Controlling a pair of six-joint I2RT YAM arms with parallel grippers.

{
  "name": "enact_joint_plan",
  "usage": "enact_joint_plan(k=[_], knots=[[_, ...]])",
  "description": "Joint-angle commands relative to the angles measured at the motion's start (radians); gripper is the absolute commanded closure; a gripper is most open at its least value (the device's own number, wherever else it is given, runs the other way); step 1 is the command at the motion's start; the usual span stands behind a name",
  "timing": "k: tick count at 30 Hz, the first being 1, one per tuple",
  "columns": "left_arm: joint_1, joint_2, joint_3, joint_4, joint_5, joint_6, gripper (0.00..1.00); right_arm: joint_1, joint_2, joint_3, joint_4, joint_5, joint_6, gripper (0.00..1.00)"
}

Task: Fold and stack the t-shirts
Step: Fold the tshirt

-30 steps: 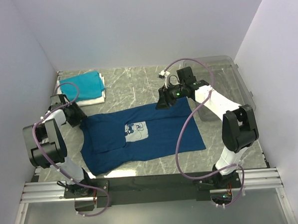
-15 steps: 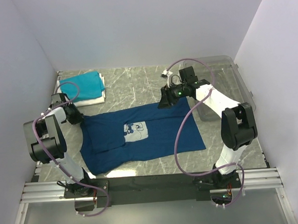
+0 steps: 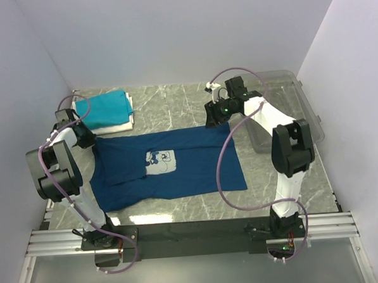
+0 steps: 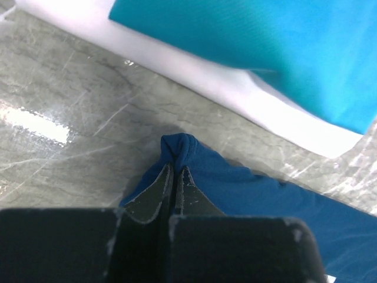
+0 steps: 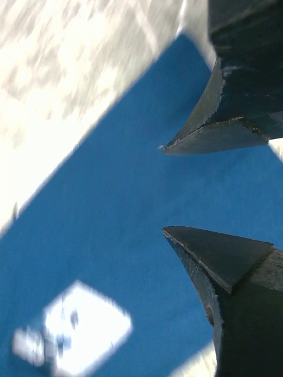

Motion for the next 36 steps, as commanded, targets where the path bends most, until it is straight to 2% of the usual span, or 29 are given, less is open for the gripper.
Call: enact_joint_plan(k=[1,6,11,21,31,36], knots=[[0.013,-0.006,0.024,0.019,-0.009,0.011,0.99,-0.016,0.092,0.126,-0.054,0.242,-0.019,0.41],[0.021,-0.012,0.005,0.025,0.0,0.014,0.99,-0.017,0.176,0.225,-0.072,0.391,-0.031,0.4],[0.026,-0.02,-0.011,0.034,0.006,0.014,0.99,-0.021,0.229,0.272,-0.092,0.468,-0.103,0.38],[0.046,-0.02,-0.036,0.047,0.014,0.019,0.99,-0.022,0.275,0.291,-0.18,0.409,-0.254,0.39],[0.046,-0.013,-0.039,0.05,0.023,0.021,0.99,-0.024,0.382,0.4,-0.232,0.418,-0.327,0.41],[0.046,-0.02,-0.042,0.051,0.024,0.024,0.99,-0.022,0.412,0.446,-0.26,0.399,-0.339,0.51]])
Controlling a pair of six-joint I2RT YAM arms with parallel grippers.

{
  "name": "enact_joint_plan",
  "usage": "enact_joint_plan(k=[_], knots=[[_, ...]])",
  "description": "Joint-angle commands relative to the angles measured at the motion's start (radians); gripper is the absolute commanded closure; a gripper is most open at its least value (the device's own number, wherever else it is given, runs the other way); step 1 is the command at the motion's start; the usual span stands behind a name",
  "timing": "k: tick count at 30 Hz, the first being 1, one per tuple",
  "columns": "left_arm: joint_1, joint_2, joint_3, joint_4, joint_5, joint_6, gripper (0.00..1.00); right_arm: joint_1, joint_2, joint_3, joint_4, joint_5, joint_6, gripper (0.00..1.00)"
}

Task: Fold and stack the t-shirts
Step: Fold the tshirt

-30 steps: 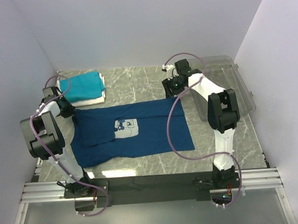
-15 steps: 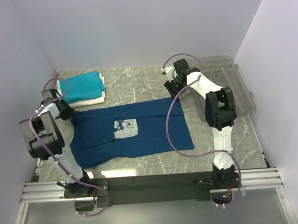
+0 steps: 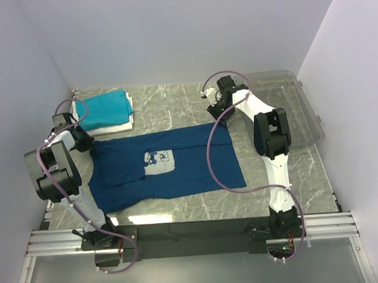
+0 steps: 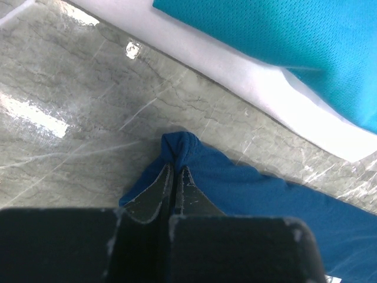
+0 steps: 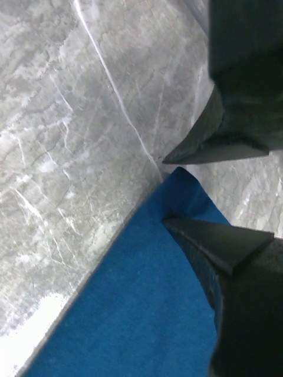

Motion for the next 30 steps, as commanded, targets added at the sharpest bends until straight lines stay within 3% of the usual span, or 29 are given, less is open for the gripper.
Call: enact_joint_plan(k=[1,6,7,13,30], knots=[[0.008,-0.028,-0.005,0.039,0.018,0.023,0.99,-0.008,0.015,0.048,-0.033,-0.012,-0.03,0.53],[0.008,-0.042,-0.024,0.059,0.022,0.028,0.99,-0.009,-0.007,0.016,-0.01,-0.021,-0.044,0.72],[0.008,-0.047,-0.027,0.062,0.021,0.029,0.99,-0.009,-0.013,0.013,-0.009,-0.023,-0.047,0.82],[0.009,-0.083,-0.056,0.105,0.039,0.042,0.99,-0.014,-0.051,-0.015,0.017,-0.038,-0.061,1.0],[0.008,-0.174,-0.079,0.209,0.053,0.08,0.99,-0.038,-0.041,0.123,0.111,-0.026,-0.019,1.0]])
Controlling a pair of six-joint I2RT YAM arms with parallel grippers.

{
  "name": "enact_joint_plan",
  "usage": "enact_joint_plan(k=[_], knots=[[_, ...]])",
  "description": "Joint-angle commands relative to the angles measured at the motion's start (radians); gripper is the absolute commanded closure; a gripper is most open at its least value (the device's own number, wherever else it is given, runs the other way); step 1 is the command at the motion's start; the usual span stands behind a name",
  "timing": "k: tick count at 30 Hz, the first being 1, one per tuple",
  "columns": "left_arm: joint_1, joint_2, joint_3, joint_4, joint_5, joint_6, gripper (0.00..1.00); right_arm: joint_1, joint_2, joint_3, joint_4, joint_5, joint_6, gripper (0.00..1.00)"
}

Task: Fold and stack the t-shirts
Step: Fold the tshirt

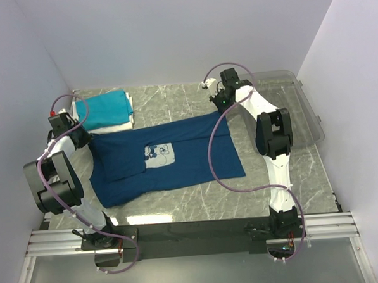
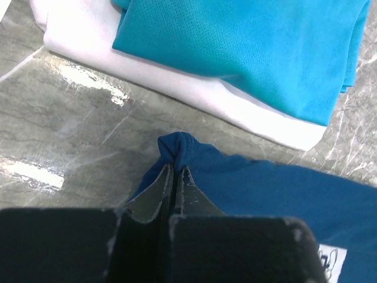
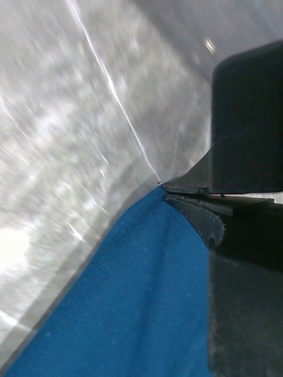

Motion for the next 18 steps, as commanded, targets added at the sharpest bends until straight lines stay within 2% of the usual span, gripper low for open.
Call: enact_joint_plan(k=[1,18], knots=[[0.006,-0.026,0.026,0.052,0.002,0.031,0.99,-0.017,-0.028,0.075,0.062,0.031,0.012,1.0],[0.006,0.098,0.166,0.071,0.005,0.005,0.99,-0.02,0.075,0.244,0.111,0.071,0.047,1.0]])
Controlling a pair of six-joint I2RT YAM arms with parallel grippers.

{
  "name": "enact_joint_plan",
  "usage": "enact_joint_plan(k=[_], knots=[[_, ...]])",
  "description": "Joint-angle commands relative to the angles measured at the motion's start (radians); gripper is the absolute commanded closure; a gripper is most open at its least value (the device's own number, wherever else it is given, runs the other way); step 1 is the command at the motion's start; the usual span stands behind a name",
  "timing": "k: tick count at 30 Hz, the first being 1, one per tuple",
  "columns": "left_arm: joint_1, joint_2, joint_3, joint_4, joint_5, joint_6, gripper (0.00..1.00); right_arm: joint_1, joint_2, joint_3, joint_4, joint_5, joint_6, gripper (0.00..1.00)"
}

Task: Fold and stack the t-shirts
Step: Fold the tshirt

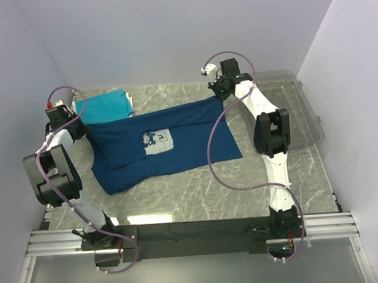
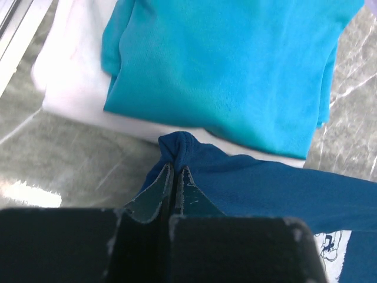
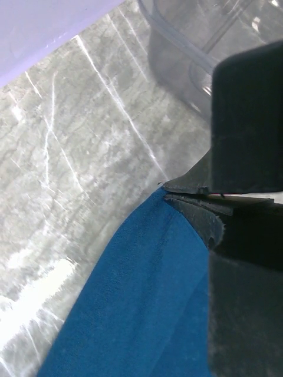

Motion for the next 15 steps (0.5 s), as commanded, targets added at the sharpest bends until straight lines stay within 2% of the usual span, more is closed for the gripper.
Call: enact_joint_plan(k=[1,2,4,5,6,7,9,13,15], knots=[[0.005,0.033,0.069,0.044,-0.001,-0.001,0.99,-0.017,0.036,0.069,0.039,0.045,0.017,1.0],[0.003,0.04,0.075,0.046,-0.001,-0.006,0.98,-0.018,0.041,0.078,0.044,0.05,0.02,1.0],[0.002,0.053,0.095,0.046,-0.005,-0.021,0.88,-0.015,0.054,0.101,0.05,0.059,0.029,1.0],[0.003,0.056,0.106,0.038,-0.005,-0.026,0.82,-0.014,0.056,0.107,0.062,0.073,0.035,0.95],[0.001,0.055,0.118,0.03,-0.028,-0.032,0.63,-0.011,0.054,0.109,0.072,0.084,0.041,0.74],[-0.002,0.047,0.142,0.021,-0.042,-0.045,0.53,-0.009,0.048,0.107,0.079,0.091,0.052,0.64],[-0.008,-0.001,0.162,0.0,-0.068,-0.055,0.33,-0.008,0.018,0.101,0.095,0.096,0.069,0.52],[-0.014,-0.132,0.208,-0.071,-0.154,-0.052,0.28,0.0,-0.096,0.028,0.104,0.003,0.057,0.48],[-0.011,-0.239,0.196,-0.12,-0.165,-0.046,0.27,0.003,-0.195,-0.083,0.089,-0.173,-0.02,0.48]])
